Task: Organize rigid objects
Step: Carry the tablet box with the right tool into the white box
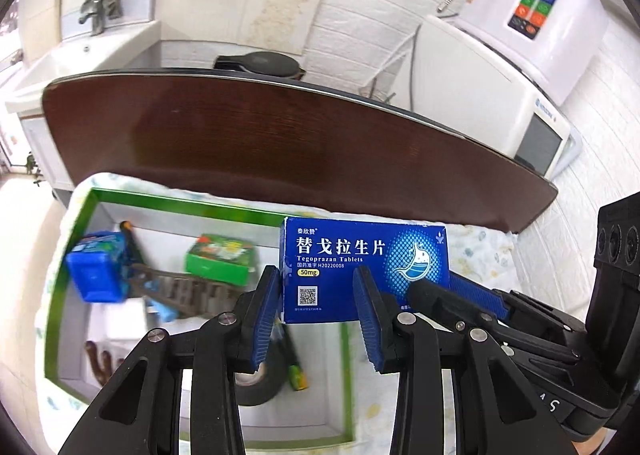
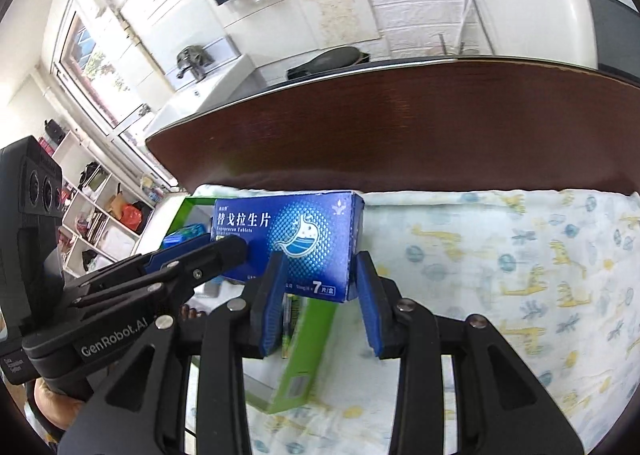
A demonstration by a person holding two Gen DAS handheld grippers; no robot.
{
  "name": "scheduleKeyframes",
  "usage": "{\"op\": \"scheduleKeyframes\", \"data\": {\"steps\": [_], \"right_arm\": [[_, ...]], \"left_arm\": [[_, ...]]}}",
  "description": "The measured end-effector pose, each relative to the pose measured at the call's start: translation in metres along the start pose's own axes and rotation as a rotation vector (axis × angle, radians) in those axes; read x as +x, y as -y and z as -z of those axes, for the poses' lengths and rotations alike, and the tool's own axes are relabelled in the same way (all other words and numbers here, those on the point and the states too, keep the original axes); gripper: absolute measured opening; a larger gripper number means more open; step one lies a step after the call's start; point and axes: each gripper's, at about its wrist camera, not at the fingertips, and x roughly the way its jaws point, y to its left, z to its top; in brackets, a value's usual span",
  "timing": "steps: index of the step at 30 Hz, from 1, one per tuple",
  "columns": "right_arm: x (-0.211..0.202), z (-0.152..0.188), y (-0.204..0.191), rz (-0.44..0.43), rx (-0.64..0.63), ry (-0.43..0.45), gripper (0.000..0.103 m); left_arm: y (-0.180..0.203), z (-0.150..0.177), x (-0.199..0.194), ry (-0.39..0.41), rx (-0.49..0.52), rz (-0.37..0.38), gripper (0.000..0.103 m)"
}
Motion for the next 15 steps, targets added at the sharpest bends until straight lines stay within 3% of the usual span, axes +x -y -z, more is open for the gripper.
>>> {"op": "scheduleKeyframes", "data": {"steps": [6,15], "right_arm": [[0.018,0.006,-0.036,-0.041,-0.037,-0.041,0.036],[0.050,0.019,-0.073,-0.057,-0.068,-0.115,0.036]], "left_arm": [[-0.051,0.010,-0.022,0.016,-0.040,-0.025,0.038],[-0.092,0.025,-0.024,0.007,-0.084,-0.066,0.038]]}}
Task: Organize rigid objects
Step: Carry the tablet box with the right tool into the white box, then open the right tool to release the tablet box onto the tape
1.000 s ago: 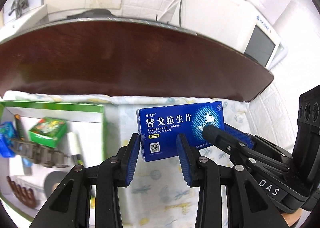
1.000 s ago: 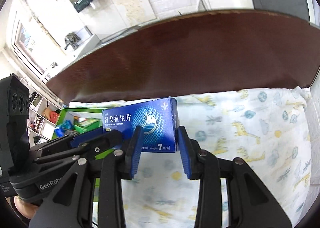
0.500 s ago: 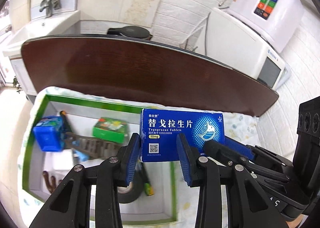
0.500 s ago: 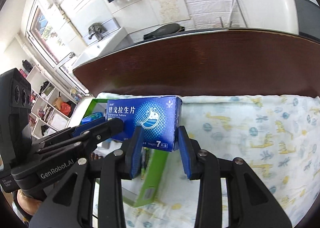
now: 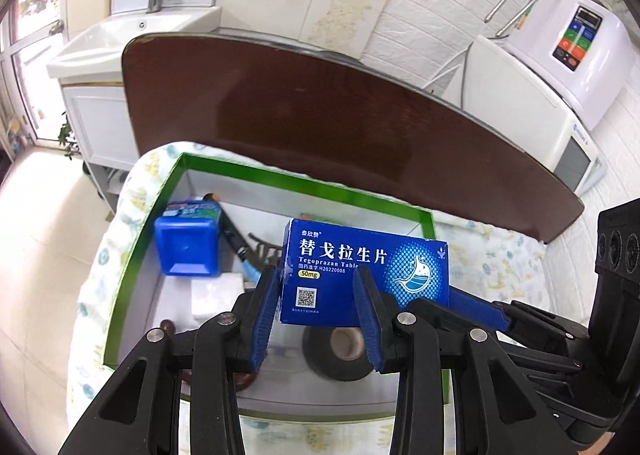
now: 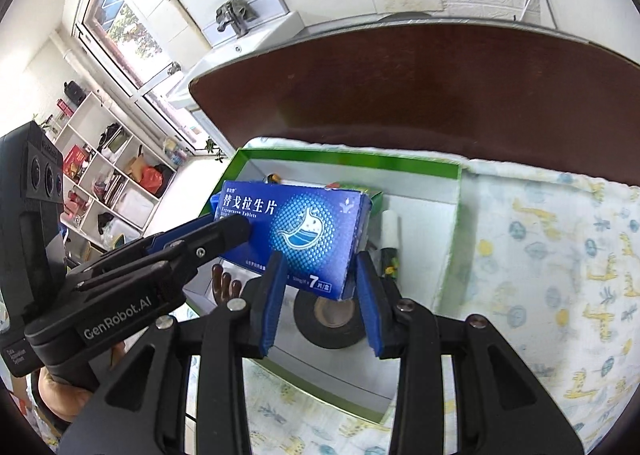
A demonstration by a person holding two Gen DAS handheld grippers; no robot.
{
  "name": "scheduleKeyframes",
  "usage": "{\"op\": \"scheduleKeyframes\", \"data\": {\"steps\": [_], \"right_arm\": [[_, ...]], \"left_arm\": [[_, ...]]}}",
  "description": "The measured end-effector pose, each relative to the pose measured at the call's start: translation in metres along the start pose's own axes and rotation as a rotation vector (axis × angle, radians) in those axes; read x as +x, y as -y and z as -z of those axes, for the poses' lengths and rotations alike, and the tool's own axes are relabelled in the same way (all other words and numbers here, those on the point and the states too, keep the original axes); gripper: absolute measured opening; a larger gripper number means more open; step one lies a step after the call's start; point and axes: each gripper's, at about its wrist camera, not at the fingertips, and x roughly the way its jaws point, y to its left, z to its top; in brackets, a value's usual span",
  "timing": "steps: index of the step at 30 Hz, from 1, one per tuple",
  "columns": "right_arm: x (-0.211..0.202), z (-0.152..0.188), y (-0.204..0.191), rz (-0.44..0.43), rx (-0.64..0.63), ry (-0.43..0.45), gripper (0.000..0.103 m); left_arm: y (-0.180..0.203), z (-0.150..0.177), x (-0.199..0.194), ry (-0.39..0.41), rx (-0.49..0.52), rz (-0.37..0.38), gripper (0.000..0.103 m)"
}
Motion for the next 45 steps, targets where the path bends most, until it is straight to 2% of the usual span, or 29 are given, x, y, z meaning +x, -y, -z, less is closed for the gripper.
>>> {"op": "scheduleKeyframes", "data": {"steps": [6,17,33,45], "right_arm": [[0.017,0.007,-0.007,0.004,0.006,-0.045,0.037],[0.035,0.019,-0.006,0.015,0.022,-0.103,0.037],[0.045,0.030,0.001,0.022,0.044,-0.141,0.037],[0.044,0.031,0.003,0.017,0.040,-0.147,0.037]], "left_arm": [[-0.015,0.007,0.009,-0.030,-0.020,-0.001,0.038],[-0.021,0.017,0.024,-0.074,-0.019,-0.013,0.038],[-0.028,0.027,0.042,-0.126,-0.032,-0.022,0.038],[-0.029,0.032,0.043,-0.138,-0.033,-0.046,0.038]]}}
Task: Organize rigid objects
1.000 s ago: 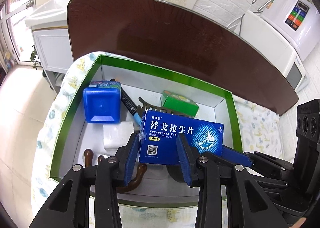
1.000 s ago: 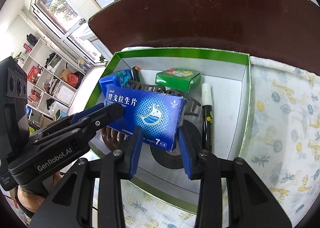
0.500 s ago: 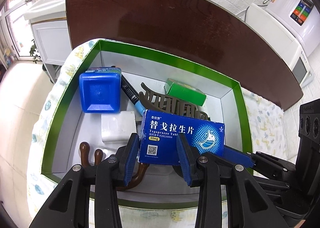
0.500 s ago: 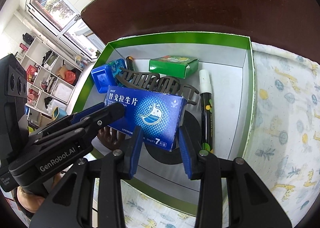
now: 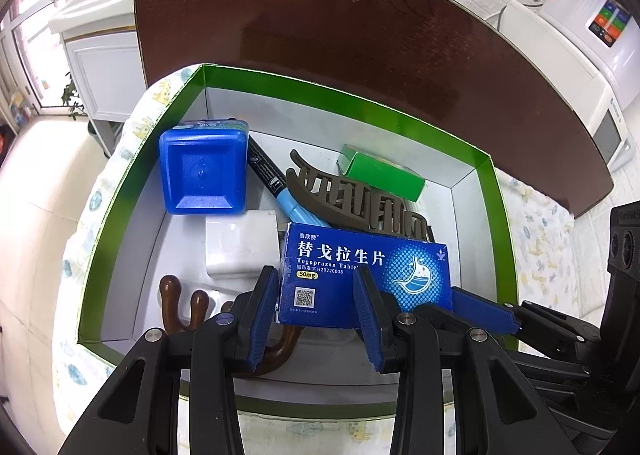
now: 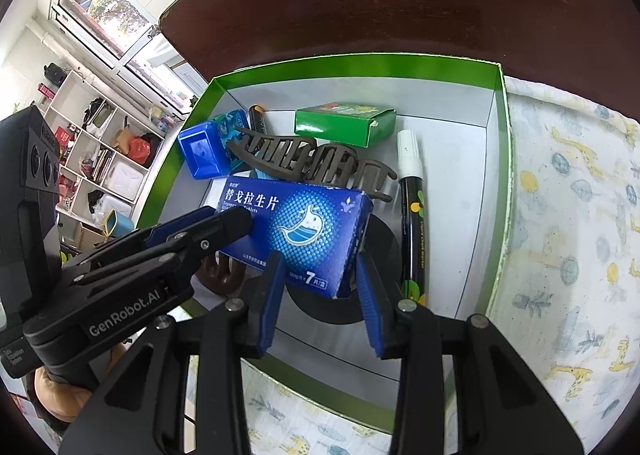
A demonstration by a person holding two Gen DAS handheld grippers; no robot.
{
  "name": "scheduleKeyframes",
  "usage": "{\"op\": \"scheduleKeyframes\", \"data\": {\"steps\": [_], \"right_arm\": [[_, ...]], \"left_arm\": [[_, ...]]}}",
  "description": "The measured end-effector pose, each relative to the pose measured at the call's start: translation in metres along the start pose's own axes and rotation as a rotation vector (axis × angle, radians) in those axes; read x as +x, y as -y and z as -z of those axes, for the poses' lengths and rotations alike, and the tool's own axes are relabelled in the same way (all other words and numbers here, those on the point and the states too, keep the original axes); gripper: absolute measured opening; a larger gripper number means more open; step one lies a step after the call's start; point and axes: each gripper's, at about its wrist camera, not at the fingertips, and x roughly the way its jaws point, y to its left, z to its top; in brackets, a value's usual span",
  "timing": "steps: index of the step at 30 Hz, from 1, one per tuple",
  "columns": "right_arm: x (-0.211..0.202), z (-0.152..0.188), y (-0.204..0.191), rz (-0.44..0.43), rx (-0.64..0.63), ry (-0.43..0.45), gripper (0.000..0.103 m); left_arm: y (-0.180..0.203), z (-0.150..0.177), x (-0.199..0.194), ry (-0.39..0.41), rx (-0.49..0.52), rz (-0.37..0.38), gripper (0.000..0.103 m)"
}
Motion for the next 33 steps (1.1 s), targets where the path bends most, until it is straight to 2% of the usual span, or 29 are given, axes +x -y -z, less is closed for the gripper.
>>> {"op": "scheduleKeyframes", "data": {"steps": [3,5,7,10,15,17,19,23,24,25,29,33], "right_arm": [[-0.004,0.000,0.001,0.007,-0.001,0.010,0.036],[-0.008,0.000,0.002,0.014,0.000,0.024,0.036],[-0.013,0.000,0.002,0.019,0.000,0.036,0.036],[-0.022,0.001,0.001,0.039,-0.009,0.068,0.036],[-0.049,0.009,-0.010,0.122,-0.068,0.159,0.036],[-0.061,0.014,-0.013,0.153,-0.094,0.200,0.044],[-0.073,0.020,-0.015,0.191,-0.111,0.239,0.059],[-0.095,0.034,-0.013,0.222,-0.122,0.300,0.066],[-0.100,0.038,-0.010,0.229,-0.117,0.314,0.075],[-0.104,0.042,-0.010,0.236,-0.114,0.332,0.078],[-0.117,0.060,-0.001,0.260,-0.104,0.372,0.085],[-0.118,0.075,0.009,0.262,-0.079,0.362,0.087]], "left_arm": [[0.000,0.000,-0.002,0.004,0.003,-0.026,0.039],[0.000,-0.001,-0.006,0.020,-0.002,-0.046,0.046],[0.001,-0.002,-0.014,0.052,-0.009,-0.065,0.053],[0.006,-0.003,-0.028,0.099,0.001,-0.081,0.056],[0.023,0.004,-0.057,0.207,0.030,-0.108,0.057],[0.032,0.008,-0.064,0.247,0.048,-0.121,0.057],[0.042,0.016,-0.073,0.281,0.078,-0.131,0.057],[0.062,0.034,-0.082,0.319,0.143,-0.162,0.057],[0.066,0.039,-0.083,0.324,0.154,-0.175,0.058],[0.070,0.044,-0.083,0.326,0.164,-0.176,0.058],[0.080,0.060,-0.080,0.321,0.172,-0.158,0.058],[0.090,0.074,-0.078,0.318,0.194,-0.204,0.058]]}}
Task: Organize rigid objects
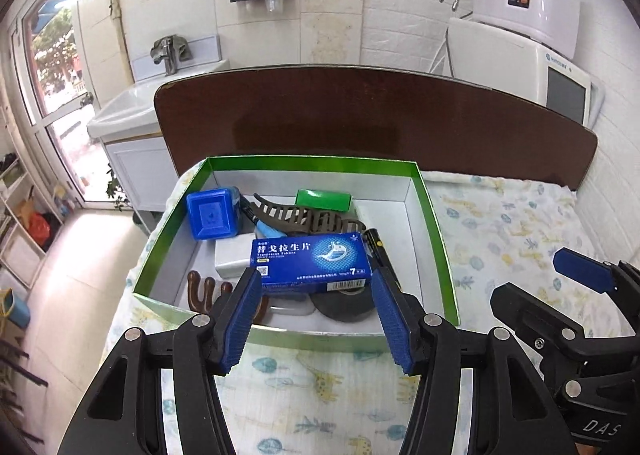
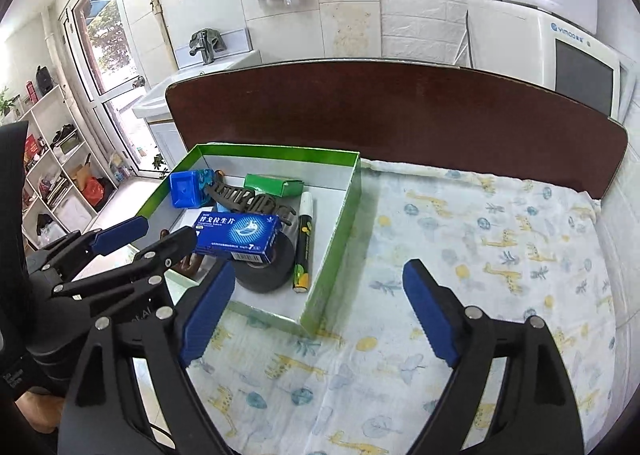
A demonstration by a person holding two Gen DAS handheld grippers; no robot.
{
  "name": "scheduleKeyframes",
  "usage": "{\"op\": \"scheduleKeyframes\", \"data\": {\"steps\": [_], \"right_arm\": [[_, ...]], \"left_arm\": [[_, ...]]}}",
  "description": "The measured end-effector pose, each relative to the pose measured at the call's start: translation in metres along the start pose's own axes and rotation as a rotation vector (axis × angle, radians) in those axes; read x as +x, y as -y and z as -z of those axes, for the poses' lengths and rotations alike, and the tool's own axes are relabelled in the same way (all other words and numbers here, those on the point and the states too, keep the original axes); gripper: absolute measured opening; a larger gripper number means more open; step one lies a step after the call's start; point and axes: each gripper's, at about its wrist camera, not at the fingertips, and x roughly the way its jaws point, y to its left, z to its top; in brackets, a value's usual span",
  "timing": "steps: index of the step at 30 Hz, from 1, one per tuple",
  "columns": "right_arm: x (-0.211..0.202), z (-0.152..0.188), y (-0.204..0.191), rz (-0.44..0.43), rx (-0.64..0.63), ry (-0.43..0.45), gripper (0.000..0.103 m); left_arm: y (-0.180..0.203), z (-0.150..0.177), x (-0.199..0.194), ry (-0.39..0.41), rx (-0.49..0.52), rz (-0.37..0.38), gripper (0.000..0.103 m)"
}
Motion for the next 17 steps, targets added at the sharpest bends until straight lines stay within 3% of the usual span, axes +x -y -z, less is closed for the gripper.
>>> {"op": "scheduleKeyframes", "data": {"steps": [3,17], "right_arm": [[0.001,0.009,0.008,0.002,0.026,-0.020,0.087],[-0.006,0.030,0.025,0.001,0.089,-0.030,0.087]], "left_arm": [[0.007,0.007,-0.003,0.001,0.021,-0.037,0.058],[0.022,0.016,-0.008,-0.010,0.031,-0.016,0.058]]}}
